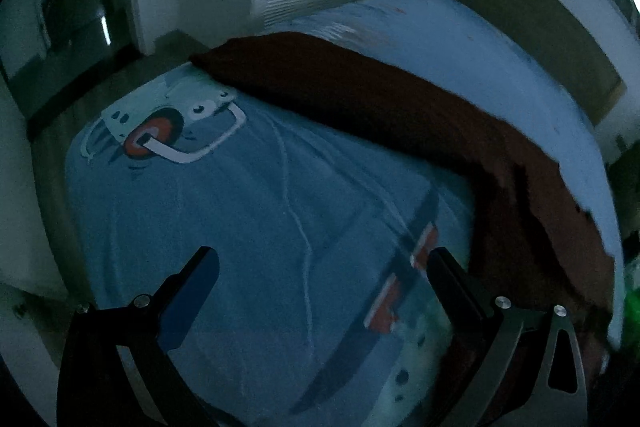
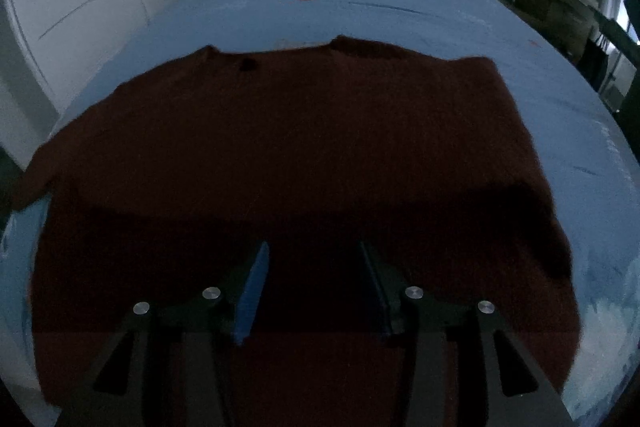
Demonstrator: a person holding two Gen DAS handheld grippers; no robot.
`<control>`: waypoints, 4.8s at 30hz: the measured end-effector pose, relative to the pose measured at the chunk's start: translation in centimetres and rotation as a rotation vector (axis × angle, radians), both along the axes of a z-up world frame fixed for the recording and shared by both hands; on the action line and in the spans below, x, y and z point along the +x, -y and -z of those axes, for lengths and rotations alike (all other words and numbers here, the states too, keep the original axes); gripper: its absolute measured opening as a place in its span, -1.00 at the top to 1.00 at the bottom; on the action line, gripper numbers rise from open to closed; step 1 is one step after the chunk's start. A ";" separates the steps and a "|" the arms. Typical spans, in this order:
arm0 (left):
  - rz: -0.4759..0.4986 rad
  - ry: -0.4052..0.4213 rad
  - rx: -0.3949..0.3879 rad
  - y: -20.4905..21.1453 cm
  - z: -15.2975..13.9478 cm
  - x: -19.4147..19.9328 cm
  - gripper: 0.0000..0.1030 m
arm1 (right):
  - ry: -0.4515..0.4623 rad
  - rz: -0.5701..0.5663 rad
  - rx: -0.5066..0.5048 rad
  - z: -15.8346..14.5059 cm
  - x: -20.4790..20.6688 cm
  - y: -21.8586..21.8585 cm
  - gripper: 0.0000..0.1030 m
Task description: Fold small clothes
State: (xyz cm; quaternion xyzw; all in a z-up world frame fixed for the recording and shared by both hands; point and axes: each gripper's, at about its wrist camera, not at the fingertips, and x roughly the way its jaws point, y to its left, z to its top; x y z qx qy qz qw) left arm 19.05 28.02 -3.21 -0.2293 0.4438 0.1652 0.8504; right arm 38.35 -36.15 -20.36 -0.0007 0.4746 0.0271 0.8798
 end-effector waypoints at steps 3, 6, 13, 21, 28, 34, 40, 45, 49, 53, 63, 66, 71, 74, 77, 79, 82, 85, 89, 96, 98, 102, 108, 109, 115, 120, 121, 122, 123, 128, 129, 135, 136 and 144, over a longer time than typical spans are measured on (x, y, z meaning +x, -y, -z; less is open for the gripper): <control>-0.031 0.020 -0.039 -2.2 0.3 0.6 -0.97 | -0.016 0.011 0.000 0.0 -1.9 0.8 0.06; -0.062 0.031 -0.076 -4.3 0.6 1.4 -0.97 | -0.025 0.030 0.004 -0.1 -3.3 1.5 0.06; -0.146 0.087 -0.220 -9.7 1.9 3.4 -0.89 | -0.022 0.059 -0.003 -1.4 -4.9 2.3 0.06; -0.235 0.172 -0.453 -16.1 4.8 5.3 -0.29 | -0.018 0.078 0.001 -2.4 -5.3 2.5 0.06; -0.273 0.325 -0.684 -20.6 6.8 5.9 -0.01 | -0.030 0.096 -0.017 -2.5 -5.4 2.7 0.06; -0.278 0.437 -0.838 -23.4 8.1 6.2 0.32 | -0.035 0.117 -0.027 -2.8 -5.6 3.0 0.06; -0.279 0.484 -0.895 -25.8 8.0 7.2 0.56 | -0.034 0.136 -0.043 -3.3 -5.5 3.5 0.06; -0.293 0.459 -0.891 -27.3 9.1 10.1 0.63 | -0.032 0.135 -0.056 -3.5 -5.4 3.4 0.06; -0.303 0.434 -0.876 -27.1 8.6 11.4 0.76 | -0.032 0.135 -0.052 -3.5 -5.3 3.5 0.06; -0.320 0.417 -0.849 -26.0 8.1 11.8 0.89 | -0.022 0.129 -0.047 -3.8 -5.5 3.5 0.06; -0.240 0.518 -0.878 -22.7 3.4 12.9 0.90 | 0.005 0.168 0.008 -4.3 -6.5 5.5 0.06; -0.193 0.544 -0.892 -20.8 1.4 14.2 0.90 | 0.017 0.181 0.026 -4.6 -7.0 6.5 0.06; -0.106 0.569 -0.926 -16.2 -1.4 16.4 0.90 | 0.047 0.199 0.045 -5.4 -8.2 8.2 0.06; -0.048 0.577 -0.943 -13.2 -3.1 17.6 0.90 | 0.068 0.212 0.060 -5.9 -8.9 9.3 0.06; 0.020 0.578 -0.953 -9.7 -4.9 18.6 0.90 | 0.086 0.203 0.045 -6.2 -9.4 10.0 0.06; 0.065 0.573 -0.965 -7.0 -5.9 19.4 0.90 | 0.092 0.195 0.043 -6.3 -9.6 10.4 0.06; 0.121 0.563 -0.983 -3.3 -7.1 20.4 0.90 | 0.103 0.193 0.052 -6.4 -10.0 11.0 0.06; 0.172 0.548 -1.003 0.5 -7.9 21.7 0.90 | 0.115 0.185 0.046 -6.5 -10.6 11.4 0.06; 0.238 0.511 -1.033 5.6 -8.1 23.1 0.90 | 0.126 0.176 0.050 -6.6 -11.2 12.1 0.06; 0.329 0.414 -1.055 12.9 -6.5 24.5 0.90 | 0.126 0.188 0.054 -6.3 -12.0 14.0 0.06; 0.364 0.370 -1.020 15.1 -5.7 24.4 0.90 | 0.122 0.199 0.060 -6.0 -12.3 14.6 0.06; 0.437 0.255 -0.905 18.9 -3.6 23.4 0.90 | 0.114 0.213 0.063 -5.5 -12.6 15.5 0.06; 0.528 0.062 -0.705 22.7 1.1 20.9 0.89 | 0.100 0.233 0.069 -4.8 -12.8 16.5 0.06; 0.546 0.036 -0.673 23.1 1.6 20.6 0.89 | 0.100 0.234 0.072 -4.7 -12.8 16.7 0.06; 0.584 0.045 -0.629 23.1 1.3 18.1 0.76 | 0.106 0.222 0.075 -4.7 -12.6 16.4 0.06; 0.530 0.085 -0.650 22.5 -0.6 18.8 0.60 | 0.109 0.216 0.082 -4.6 -12.3 16.3 0.06; 0.512 0.089 -0.657 22.4 -0.7 19.2 0.59 | 0.108 0.215 0.084 -4.5 -12.3 16.3 0.06; 0.483 0.095 -0.664 22.0 -0.6 19.5 0.56 | 0.108 0.215 0.086 -4.5 -12.2 16.3 0.06; 0.455 0.099 -0.670 21.5 -0.6 19.6 0.55 | 0.108 0.212 0.090 -4.4 -12.2 16.3 0.06; 0.364 0.085 -0.686 20.9 0.4 21.2 0.63 | 0.106 0.203 0.093 -4.2 -12.1 16.4 0.06; 0.364 0.085 -0.702 21.0 0.6 21.4 0.81 | 0.106 0.203 0.093 -4.2 -12.1 16.4 0.06; 0.516 0.109 -0.713 25.7 -0.9 21.2 0.83 | 0.108 0.218 0.098 -4.2 -12.0 17.1 0.06; 0.544 0.106 -0.709 26.6 -1.1 21.0 0.83 | 0.108 0.218 0.099 -4.1 -12.0 17.1 0.06; 0.698 0.010 -0.607 32.9 -1.2 20.1 0.57 | 0.100 0.213 0.105 -3.8 -11.9 16.9 0.06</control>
